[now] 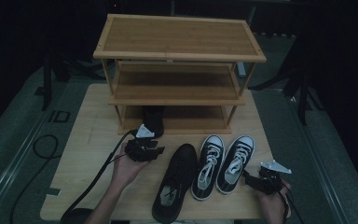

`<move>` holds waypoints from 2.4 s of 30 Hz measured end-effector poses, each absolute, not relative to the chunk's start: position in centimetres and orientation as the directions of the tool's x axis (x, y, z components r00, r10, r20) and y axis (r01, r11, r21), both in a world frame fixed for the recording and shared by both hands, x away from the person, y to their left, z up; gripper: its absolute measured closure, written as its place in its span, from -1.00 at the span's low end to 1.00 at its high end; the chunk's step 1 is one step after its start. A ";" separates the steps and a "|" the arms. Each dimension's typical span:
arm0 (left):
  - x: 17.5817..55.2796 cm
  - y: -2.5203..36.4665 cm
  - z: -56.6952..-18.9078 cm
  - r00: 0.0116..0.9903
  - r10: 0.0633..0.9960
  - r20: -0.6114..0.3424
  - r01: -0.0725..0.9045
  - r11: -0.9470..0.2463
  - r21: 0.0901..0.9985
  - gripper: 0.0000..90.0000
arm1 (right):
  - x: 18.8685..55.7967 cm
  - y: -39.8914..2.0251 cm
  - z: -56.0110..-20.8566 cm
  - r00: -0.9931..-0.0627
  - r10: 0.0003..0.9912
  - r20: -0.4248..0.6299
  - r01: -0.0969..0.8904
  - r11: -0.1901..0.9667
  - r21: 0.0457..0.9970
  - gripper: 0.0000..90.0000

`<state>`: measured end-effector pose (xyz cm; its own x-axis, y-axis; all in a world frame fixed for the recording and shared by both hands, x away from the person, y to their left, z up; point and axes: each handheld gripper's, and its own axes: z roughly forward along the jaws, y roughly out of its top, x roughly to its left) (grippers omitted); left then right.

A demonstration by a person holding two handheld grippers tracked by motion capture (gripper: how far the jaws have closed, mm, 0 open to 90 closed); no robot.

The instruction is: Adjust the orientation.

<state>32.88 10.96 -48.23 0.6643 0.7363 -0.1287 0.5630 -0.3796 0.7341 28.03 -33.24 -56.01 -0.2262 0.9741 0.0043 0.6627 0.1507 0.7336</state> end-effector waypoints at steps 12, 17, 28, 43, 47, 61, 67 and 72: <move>32.6 9.4 -46.3 0.714 0.690 -0.119 0.513 -0.399 0.761 1.00 | 28.0 -33.3 -56.0 -0.228 0.974 0.001 0.661 0.154 0.734 -0.52; 32.7 8.0 -46.1 0.745 0.654 -0.131 0.510 -0.432 0.744 1.00 | 28.0 -33.3 -56.0 -0.228 0.974 0.001 0.662 0.154 0.734 -0.52; 32.9 5.2 -46.9 0.809 0.572 -0.140 0.487 -0.516 0.705 0.85 | 28.0 -33.3 -56.0 -0.228 0.974 0.001 0.661 0.154 0.734 -0.52; 33.2 4.4 -47.8 0.821 0.552 -0.144 0.493 -0.558 0.668 0.64 | 28.0 -33.3 -56.0 -0.228 0.974 0.001 0.661 0.155 0.735 -0.52; 33.0 4.3 -47.9 0.824 0.550 -0.134 0.488 -0.571 0.661 0.59 | 28.0 -33.3 -56.0 -0.227 0.974 0.002 0.661 0.153 0.734 -0.52; 33.0 3.7 -48.7 0.806 0.580 -0.121 0.519 -0.592 0.617 0.98 | 28.0 -33.2 -56.0 -0.226 0.974 0.004 0.663 0.150 0.733 -0.52; 33.4 4.1 -48.0 0.789 0.604 -0.114 0.523 -0.562 0.640 1.00 | 28.0 -33.3 -56.0 -0.227 0.974 0.002 0.662 0.153 0.734 -0.52; 34.5 4.7 -47.9 0.758 0.644 -0.108 0.543 -0.531 0.650 1.00 | 28.0 -33.2 -56.0 -0.226 0.974 0.003 0.663 0.152 0.733 -0.52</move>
